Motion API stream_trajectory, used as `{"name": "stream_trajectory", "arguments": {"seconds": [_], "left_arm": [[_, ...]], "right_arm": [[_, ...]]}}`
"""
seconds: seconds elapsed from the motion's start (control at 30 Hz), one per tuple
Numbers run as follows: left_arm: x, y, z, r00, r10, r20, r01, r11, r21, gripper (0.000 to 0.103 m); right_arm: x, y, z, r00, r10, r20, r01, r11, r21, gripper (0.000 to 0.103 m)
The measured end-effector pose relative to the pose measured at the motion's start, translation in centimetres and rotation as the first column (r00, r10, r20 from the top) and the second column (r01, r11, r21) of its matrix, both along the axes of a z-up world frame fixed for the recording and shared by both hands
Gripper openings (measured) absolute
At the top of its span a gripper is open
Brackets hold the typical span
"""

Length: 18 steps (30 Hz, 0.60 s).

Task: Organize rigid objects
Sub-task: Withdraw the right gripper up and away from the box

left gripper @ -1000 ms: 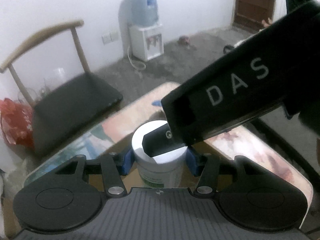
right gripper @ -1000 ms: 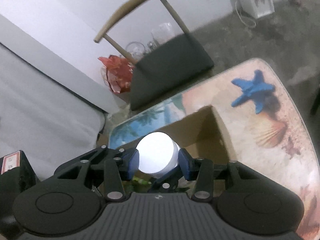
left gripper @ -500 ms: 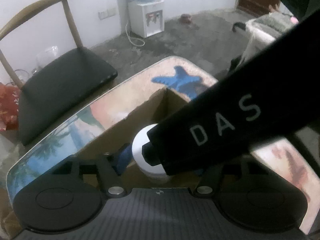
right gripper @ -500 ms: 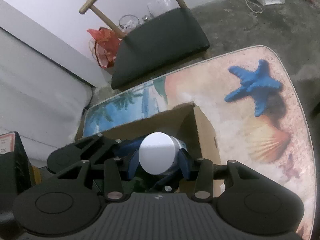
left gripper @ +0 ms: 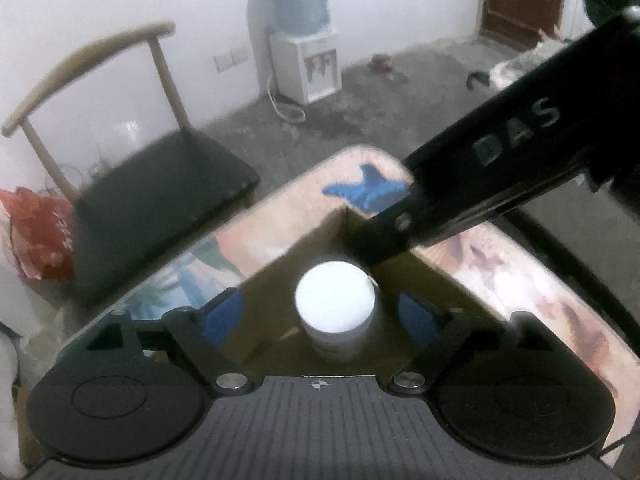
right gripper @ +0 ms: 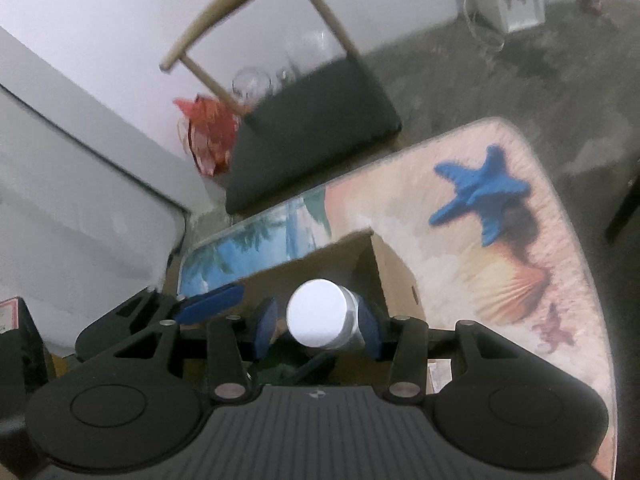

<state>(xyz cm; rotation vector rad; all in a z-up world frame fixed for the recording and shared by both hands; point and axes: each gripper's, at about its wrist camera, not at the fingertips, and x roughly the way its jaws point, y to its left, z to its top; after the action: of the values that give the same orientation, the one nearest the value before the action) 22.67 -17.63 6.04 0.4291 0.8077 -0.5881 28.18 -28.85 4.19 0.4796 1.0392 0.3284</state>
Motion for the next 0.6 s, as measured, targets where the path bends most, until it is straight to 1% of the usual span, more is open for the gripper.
{"name": "stream_trajectory", "arguments": {"seconds": [0.03, 0.07, 0.1, 0.13, 0.2, 0.23, 0.27, 0.37, 0.43, 0.47, 0.53, 0.6], "left_arm": [[0.4, 0.2, 0.7, 1.000, 0.002, 0.012, -0.002, 1.000, -0.008, 0.086], [-0.3, 0.7, 1.6, 1.000, 0.004, 0.025, -0.004, 1.000, -0.021, 0.087], [-0.9, 1.2, 2.3, 0.999, 0.009, 0.036, -0.007, 0.999, -0.036, 0.090], [-1.4, 1.8, 3.1, 0.999, 0.014, 0.045, -0.012, 0.999, -0.053, 0.092], [-2.2, 2.9, 4.8, 0.998, 0.023, 0.063, -0.017, 0.995, -0.098, 0.100], [-2.5, 3.3, 5.2, 0.997, 0.026, 0.068, -0.018, 0.993, -0.119, 0.101], [-3.2, 3.9, 6.0, 0.996, 0.032, 0.078, -0.021, 0.990, -0.142, 0.102], [-5.0, 5.1, 7.4, 0.995, 0.042, 0.094, -0.024, 0.984, -0.176, 0.103], [-5.8, 5.6, 8.0, 0.994, 0.046, 0.100, -0.028, 0.984, -0.177, 0.103], [-6.1, 5.7, 7.8, 0.994, 0.041, 0.098, -0.025, 0.986, -0.164, 0.103], [-6.8, 5.7, 7.5, 0.993, 0.042, 0.111, -0.027, 0.990, -0.137, 0.103], [-8.4, 5.4, 7.6, 0.991, 0.033, 0.131, -0.019, 0.994, -0.105, 0.103]], "right_arm": [[-0.9, -0.2, 0.9, 0.999, -0.018, 0.033, 0.018, 1.000, 0.007, 0.049], [-1.9, -0.2, 1.8, 0.997, -0.036, 0.069, 0.036, 0.999, 0.014, 0.050], [-3.0, -0.3, 2.8, 0.992, -0.055, 0.111, 0.053, 0.998, 0.020, 0.052], [-4.2, -0.3, 3.7, 0.986, -0.073, 0.153, 0.070, 0.997, 0.024, 0.056], [-6.7, -0.2, 5.4, 0.969, -0.114, 0.218, 0.111, 0.993, 0.026, 0.069], [-8.0, -0.1, 6.2, 0.960, -0.137, 0.245, 0.135, 0.991, 0.025, 0.081], [-9.2, 0.0, 7.0, 0.950, -0.161, 0.269, 0.160, 0.987, 0.024, 0.091], [-12.8, 0.1, 9.1, 0.922, -0.222, 0.317, 0.231, 0.973, 0.010, 0.103], [-14.9, -0.1, 10.1, 0.905, -0.256, 0.341, 0.275, 0.961, -0.006, 0.103], [-15.9, -0.2, 10.4, 0.899, -0.267, 0.348, 0.291, 0.957, -0.017, 0.103], [-17.4, -0.2, 10.7, 0.892, -0.285, 0.351, 0.320, 0.946, -0.046, 0.103], [-18.7, -0.3, 10.7, 0.890, -0.295, 0.349, 0.339, 0.938, -0.072, 0.103]]}}
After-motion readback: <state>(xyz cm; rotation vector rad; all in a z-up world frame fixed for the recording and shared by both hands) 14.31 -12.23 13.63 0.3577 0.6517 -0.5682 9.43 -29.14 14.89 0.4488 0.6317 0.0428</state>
